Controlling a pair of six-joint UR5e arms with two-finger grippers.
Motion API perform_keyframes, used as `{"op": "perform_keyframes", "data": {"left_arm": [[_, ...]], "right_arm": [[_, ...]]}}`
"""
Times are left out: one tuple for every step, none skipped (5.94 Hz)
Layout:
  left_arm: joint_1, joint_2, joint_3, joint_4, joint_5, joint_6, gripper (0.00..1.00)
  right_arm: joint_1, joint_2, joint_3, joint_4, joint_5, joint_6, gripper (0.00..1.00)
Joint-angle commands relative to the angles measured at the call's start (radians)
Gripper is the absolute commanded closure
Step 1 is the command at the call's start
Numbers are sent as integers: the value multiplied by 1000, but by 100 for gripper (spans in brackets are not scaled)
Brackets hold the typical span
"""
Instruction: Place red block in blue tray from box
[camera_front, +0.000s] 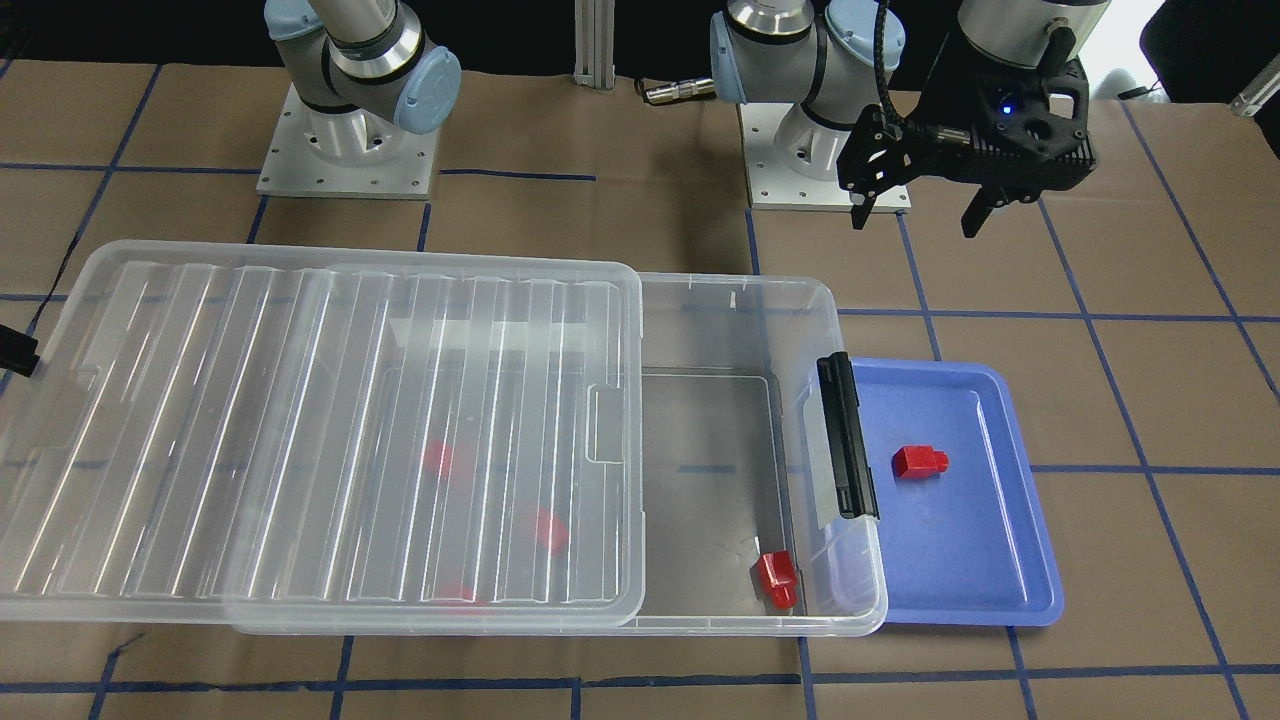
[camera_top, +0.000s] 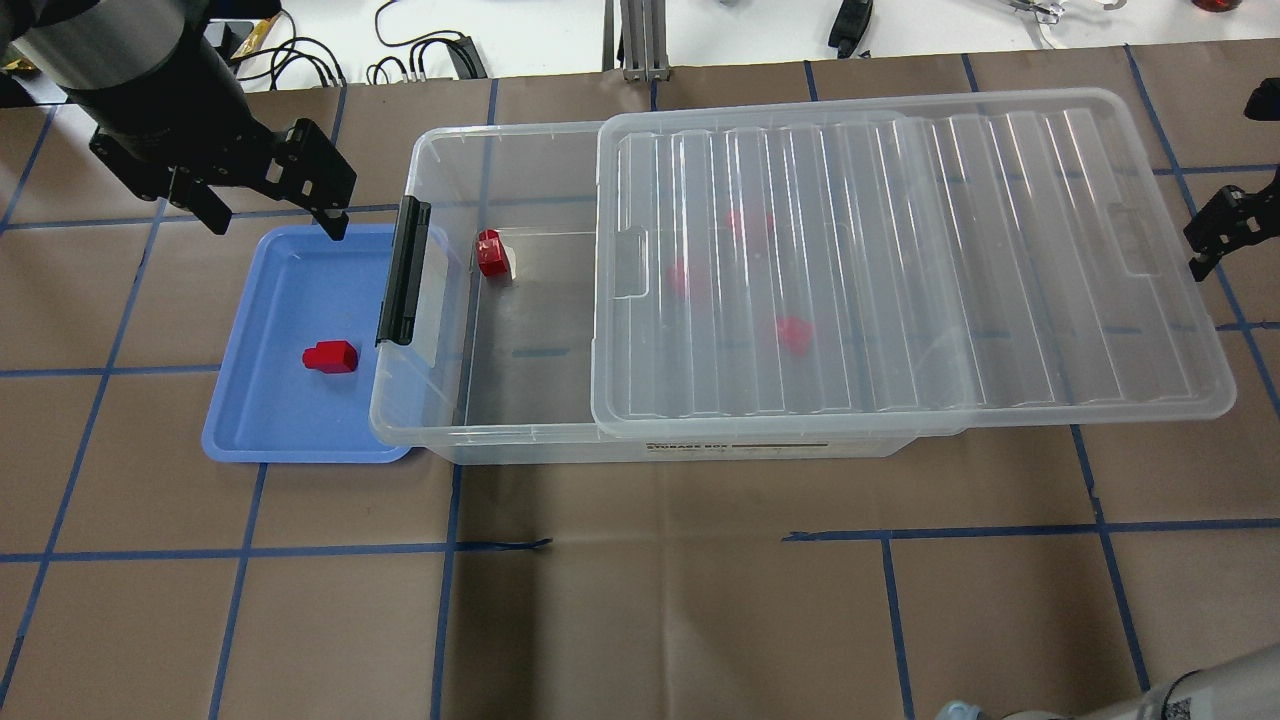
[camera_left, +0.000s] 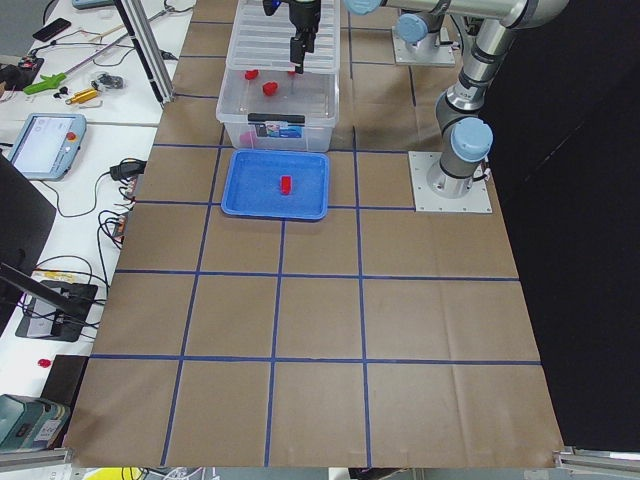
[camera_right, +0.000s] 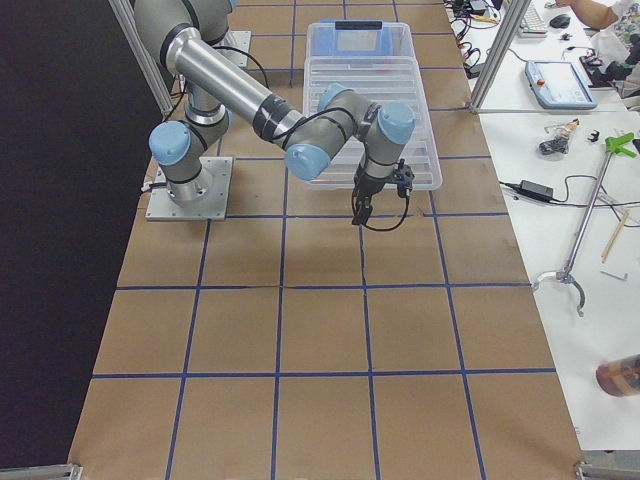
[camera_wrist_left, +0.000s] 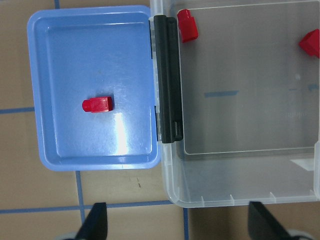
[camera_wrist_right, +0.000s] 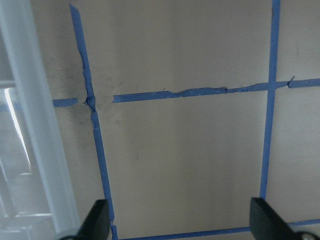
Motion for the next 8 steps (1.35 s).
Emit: {"op": "perform_keyframes", "data": {"left_arm": [[-3,77,-103,2,-6,-121,2],[-3,92,-133,22,-6,-106,2],[-3,86,-131,68,-8,-107,2],[-3,86,-130,68,-8,-106,2],[-3,84,-128,68,-8,-106,2],[-3,84,-128,68,-8,-106,2],[-3,84,-128,68,-9,-104,2],[-3,86,-128,68,-9,-104,2]], "right_arm": [[35,-9,8,0,1,33,0],[58,-21,17,0,1,61,0],[87,-33,43,0,1,98,0],[110,-56,72,0,2,150,0],[134,-71,98,0,2,185,0],[171,-79,112,0,4,223,0],[197,-87,115,0,7,248,0],[208,-87,118,0,49,268,0]]}}
